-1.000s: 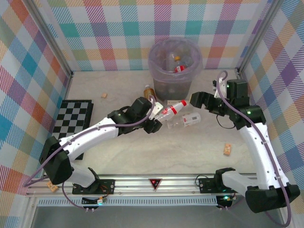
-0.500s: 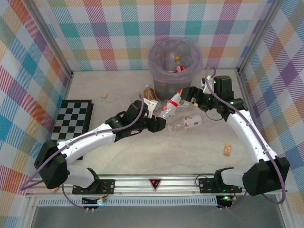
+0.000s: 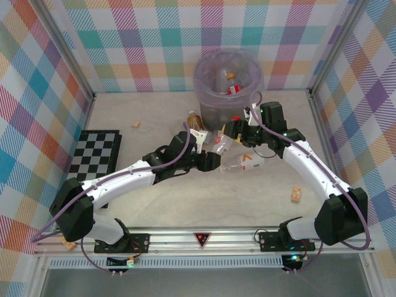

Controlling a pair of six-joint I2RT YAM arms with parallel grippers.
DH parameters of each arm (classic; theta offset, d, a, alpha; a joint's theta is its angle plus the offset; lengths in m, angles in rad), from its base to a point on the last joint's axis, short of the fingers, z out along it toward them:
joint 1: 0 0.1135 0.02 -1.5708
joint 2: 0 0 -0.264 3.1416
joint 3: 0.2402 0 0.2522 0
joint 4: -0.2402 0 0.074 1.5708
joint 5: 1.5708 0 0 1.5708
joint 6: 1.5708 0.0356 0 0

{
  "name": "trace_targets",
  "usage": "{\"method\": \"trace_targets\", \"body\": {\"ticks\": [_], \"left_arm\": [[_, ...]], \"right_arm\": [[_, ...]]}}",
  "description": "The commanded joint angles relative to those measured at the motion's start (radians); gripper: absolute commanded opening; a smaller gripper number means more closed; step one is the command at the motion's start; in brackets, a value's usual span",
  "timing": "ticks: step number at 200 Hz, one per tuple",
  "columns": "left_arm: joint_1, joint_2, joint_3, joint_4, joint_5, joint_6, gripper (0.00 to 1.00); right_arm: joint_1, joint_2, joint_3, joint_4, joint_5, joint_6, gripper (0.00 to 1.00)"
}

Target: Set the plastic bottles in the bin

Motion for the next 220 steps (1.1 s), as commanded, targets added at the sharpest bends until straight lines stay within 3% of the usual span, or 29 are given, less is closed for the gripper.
{"method": "trace_targets", "body": {"ticks": [1,64,109,130,182,220], "left_arm": [[-0.009,0.006,0.024,0.042,0.014,-0.015,0.56],[-0.009,-0.008,0.034,0.037,0.023,-0.004,0.63],[-0.01,-0.051,0.032,0.006,0.019,0.009,0.92],[-0.009,-0.108,0.014,-0.024,-0.006,0.011,1.0],[-0.009,-0.222,-0.06,-0.15,-0.132,0.007,1.0],[-0.009,-0.232,-0.091,-0.201,-0.18,-0.006,1.0]], "right_arm": [[0.005,-0.016,0.001,0.024,0.001,-0.007,0.54],[0.004,0.001,0.02,0.021,0.006,-0.019,0.42],[0.002,0.007,0.086,-0.023,0.06,-0.074,0.41],[0.0,0.013,0.186,-0.09,0.115,-0.151,0.4],[-0.02,0.046,0.449,-0.146,0.25,-0.313,0.39],[-0.048,0.154,0.672,-0.127,0.313,-0.377,0.38]]}}
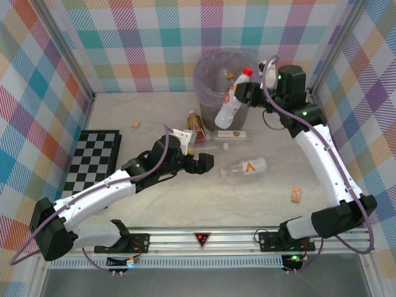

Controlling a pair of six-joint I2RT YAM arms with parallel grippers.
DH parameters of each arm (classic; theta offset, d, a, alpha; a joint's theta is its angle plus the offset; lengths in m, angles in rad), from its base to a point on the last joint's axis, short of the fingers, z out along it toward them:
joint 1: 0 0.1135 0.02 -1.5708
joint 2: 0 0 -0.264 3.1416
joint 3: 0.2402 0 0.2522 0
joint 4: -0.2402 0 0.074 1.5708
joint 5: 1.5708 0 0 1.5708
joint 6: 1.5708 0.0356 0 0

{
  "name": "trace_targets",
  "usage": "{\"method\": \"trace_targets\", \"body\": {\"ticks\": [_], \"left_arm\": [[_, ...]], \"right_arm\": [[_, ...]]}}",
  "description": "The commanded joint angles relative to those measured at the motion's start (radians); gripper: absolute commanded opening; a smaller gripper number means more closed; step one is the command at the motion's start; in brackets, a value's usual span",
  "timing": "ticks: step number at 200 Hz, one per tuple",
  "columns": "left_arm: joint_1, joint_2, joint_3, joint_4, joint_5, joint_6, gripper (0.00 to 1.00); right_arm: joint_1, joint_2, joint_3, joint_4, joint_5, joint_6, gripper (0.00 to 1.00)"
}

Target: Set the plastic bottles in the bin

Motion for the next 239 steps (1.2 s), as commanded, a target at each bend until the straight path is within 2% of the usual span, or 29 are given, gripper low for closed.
{"method": "trace_targets", "body": {"ticks": [1,26,62,97,136,196,239], "left_arm": [[-0.009,-0.002,-0.019,-0.076,-0.058,-0.005,1.0],[-0.01,0.004,-0.026,-0.126,-0.085,-0.003,1.0],[-0.011,0.036,-0.059,-0.122,-0.114,-0.001,1.0],[-0.016,0.054,-0.057,-0.128,-0.117,0.003,1.0],[-0.02,0.067,-0.051,-0.114,-0.115,0.002,1.0],[-0.036,0.099,-0.024,-0.131,-0.102,0.018,1.0],[-0.047,0.113,-0.013,-0.137,-0.107,0.019,1.0]], "right_arm": [[-0.019,0.077,0.125,0.005,0.072,-0.089,0.38],[-0.032,0.181,0.276,0.015,0.149,-0.139,0.38],[-0.053,0.325,0.439,0.018,0.189,-0.162,0.39],[-0.063,0.515,0.713,-0.137,0.22,-0.211,0.39],[-0.063,0.692,0.903,-0.257,0.262,-0.266,0.39],[-0.064,0.806,0.923,-0.299,0.252,-0.266,0.4],[-0.074,0.85,0.93,-0.317,0.233,-0.243,0.59]]}}
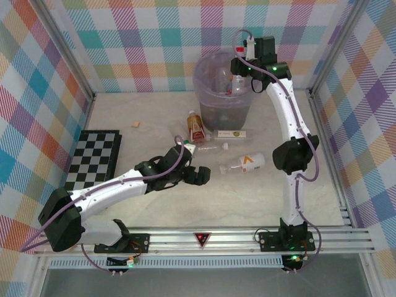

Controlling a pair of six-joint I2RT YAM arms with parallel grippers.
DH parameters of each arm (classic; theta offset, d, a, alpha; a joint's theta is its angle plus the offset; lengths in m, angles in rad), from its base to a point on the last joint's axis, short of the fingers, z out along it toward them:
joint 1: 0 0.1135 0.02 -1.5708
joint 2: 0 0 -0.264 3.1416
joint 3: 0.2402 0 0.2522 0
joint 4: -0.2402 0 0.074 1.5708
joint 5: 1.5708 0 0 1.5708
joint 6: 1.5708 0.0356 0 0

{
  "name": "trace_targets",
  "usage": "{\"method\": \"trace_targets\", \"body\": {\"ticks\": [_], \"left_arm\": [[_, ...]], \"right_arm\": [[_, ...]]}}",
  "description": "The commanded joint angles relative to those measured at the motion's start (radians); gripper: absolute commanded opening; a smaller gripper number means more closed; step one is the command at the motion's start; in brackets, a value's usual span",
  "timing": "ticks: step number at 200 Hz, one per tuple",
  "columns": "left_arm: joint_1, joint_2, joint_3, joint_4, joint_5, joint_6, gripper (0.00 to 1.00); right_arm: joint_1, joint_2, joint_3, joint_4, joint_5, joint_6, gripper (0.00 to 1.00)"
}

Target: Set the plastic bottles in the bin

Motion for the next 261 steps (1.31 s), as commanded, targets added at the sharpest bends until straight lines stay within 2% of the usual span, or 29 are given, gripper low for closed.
{"method": "trace_targets", "body": {"ticks": [1,21,37,48,100,152,176,206,233,261], "left_arm": [[-0.013,0.006,0.037,-0.017,-0.005,0.016,1.0],[-0.017,0.007,0.038,-0.018,-0.007,0.015,1.0],[-0.019,0.002,0.037,-0.019,-0.011,0.015,1.0],[-0.021,0.0,0.038,-0.02,-0.013,0.013,1.0],[-0.029,0.015,0.045,-0.011,-0.01,0.016,1.0],[-0.038,0.064,0.094,-0.02,0.006,0.06,1.0],[-0.039,0.088,0.116,-0.026,0.01,0.072,1.0],[-0.039,0.097,0.117,-0.016,0.0,0.072,1.0],[-0.039,0.107,0.121,-0.047,-0.043,0.061,1.0],[-0.035,0.091,0.11,-0.068,-0.098,0.037,1.0]], "right_arm": [[-0.011,0.027,0.032,-0.026,-0.015,0.005,0.59],[-0.017,0.034,0.035,-0.032,-0.023,0.014,0.62],[-0.019,0.028,0.036,-0.037,-0.025,0.017,0.74],[-0.019,0.017,0.035,-0.041,-0.028,0.017,0.78],[-0.019,-0.08,0.032,-0.045,-0.077,0.02,0.81],[-0.019,-0.223,-0.002,-0.101,-0.141,0.03,0.88],[-0.019,-0.353,-0.154,-0.119,-0.142,0.058,0.93],[-0.019,-0.588,-0.485,-0.056,-0.116,0.105,1.0],[-0.019,-0.794,-0.772,-0.014,-0.076,0.172,0.99],[-0.019,-0.919,-1.013,-0.023,-0.052,0.263,0.99]]}}
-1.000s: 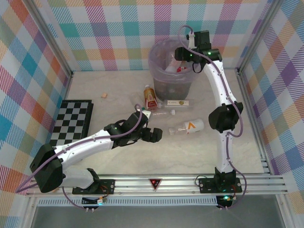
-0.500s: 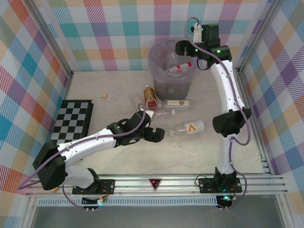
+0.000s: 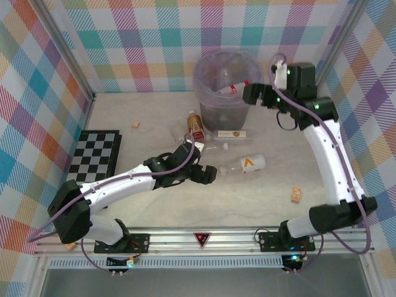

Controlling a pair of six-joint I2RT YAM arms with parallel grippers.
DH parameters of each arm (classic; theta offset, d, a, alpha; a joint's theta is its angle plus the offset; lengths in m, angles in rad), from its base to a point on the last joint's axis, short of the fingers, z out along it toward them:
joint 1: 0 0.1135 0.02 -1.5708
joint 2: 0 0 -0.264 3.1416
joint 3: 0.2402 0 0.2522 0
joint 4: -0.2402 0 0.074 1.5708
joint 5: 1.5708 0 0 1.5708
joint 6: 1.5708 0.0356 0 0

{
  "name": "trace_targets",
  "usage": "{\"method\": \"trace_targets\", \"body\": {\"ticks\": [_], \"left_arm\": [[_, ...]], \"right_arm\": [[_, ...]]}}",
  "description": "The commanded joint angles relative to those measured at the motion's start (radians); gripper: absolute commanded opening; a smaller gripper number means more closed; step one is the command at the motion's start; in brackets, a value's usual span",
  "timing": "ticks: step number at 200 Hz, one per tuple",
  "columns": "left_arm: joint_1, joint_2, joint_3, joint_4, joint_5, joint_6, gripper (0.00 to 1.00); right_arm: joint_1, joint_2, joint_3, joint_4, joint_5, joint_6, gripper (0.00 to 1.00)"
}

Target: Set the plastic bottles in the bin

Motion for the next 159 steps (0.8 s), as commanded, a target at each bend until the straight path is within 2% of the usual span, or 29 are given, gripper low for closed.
{"method": "trace_targets", "body": {"ticks": [1,29,56,91,106,159], "left_arm": [[-0.003,-0.006,0.012,-0.041,-0.065,-0.014,1.0],[0.039,-0.048,-0.021,-0.036,-0.064,-0.056,1.0],[0.072,-0.078,-0.052,-0.039,-0.059,-0.087,1.0],[0.074,-0.125,-0.102,-0.035,-0.085,-0.121,1.0],[0.074,-0.142,-0.122,-0.03,-0.091,-0.134,1.0],[0.075,-0.157,-0.165,-0.01,-0.093,-0.159,1.0]], "right_arm": [[-0.006,-0.073,-0.156,0.011,0.031,0.109,0.99],[-0.006,-0.108,-0.353,0.024,0.04,0.229,1.0],[-0.006,-0.087,-0.463,0.046,0.112,0.378,0.99],[-0.006,-0.098,-0.65,0.216,0.098,0.628,1.0],[-0.006,-0.072,-0.68,0.24,0.104,0.734,1.0],[-0.002,0.077,-0.697,0.227,0.112,0.888,0.99]]}}
